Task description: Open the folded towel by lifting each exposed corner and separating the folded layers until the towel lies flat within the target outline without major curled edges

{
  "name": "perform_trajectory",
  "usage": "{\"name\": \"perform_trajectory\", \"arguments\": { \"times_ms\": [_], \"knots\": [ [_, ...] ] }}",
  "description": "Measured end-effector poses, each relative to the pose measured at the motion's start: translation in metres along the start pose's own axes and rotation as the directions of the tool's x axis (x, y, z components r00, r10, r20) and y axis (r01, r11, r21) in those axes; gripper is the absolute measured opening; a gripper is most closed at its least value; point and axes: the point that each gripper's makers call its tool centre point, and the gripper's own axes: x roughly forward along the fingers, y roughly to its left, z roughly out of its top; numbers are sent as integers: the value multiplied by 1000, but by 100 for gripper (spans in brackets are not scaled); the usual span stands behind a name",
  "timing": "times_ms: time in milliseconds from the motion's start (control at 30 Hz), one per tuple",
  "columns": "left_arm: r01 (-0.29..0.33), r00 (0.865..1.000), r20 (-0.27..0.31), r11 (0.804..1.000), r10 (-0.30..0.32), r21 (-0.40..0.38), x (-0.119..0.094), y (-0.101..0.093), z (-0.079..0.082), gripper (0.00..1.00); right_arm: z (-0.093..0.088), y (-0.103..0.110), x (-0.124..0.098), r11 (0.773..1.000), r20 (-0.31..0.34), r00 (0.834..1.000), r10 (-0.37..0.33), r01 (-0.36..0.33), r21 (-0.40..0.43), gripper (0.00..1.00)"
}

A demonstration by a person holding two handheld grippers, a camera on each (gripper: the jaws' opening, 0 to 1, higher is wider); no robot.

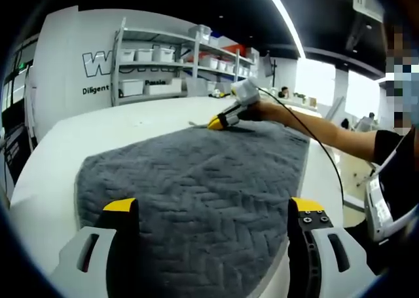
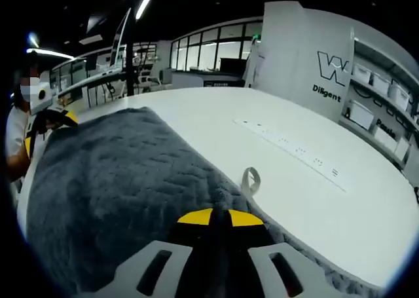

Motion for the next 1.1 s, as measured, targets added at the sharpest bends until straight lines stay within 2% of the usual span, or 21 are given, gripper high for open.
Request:
{"name": "perform_trajectory", "arguments": {
  "times_ms": [300, 400, 500, 533, 700, 767, 967, 1000, 1100],
  "knots": [
    [-5, 1000, -8, 1000, 5, -5, -2, 2, -3, 92, 1, -5, 1, 998, 17, 1000, -4, 3, 55, 10],
    [-8, 1000, -8, 1000, 8, -8, -3, 2, -4, 92, 0, -2, 0, 996, 28, 1000, 5, -8, 87, 16],
    [-13, 1000, -3, 1000, 13, -13, -4, 3, -4, 93, 1, 4, -5, 992, 45, 999, 23, -28, 124, 28],
    [-16, 1000, 0, 1000, 16, -15, -4, 3, -4, 93, 1, 6, -7, 990, 50, 998, 26, -33, 136, 35],
    [-33, 999, 14, 999, 34, -22, -10, 5, -2, 93, -7, 6, -24, 990, 14, 1000, 12, -14, 140, 59],
    [-38, 999, 18, 999, 39, -26, -12, 5, -2, 93, -10, 5, -34, 991, 17, 1000, 13, -16, 133, 65],
    [-60, 998, 17, 997, 61, -39, -18, 13, -4, 93, -17, 2, -62, 987, 50, 999, 15, -22, 157, 86],
    [-62, 998, 17, 997, 63, -41, -19, 13, -4, 94, -14, 2, -70, 984, 97, 995, 19, -36, 175, 92],
    [-60, 998, 23, 997, 61, -48, -22, 14, -4, 94, -20, 5, -86, 982, 114, 993, 34, -54, 181, 99]
  ]
}}
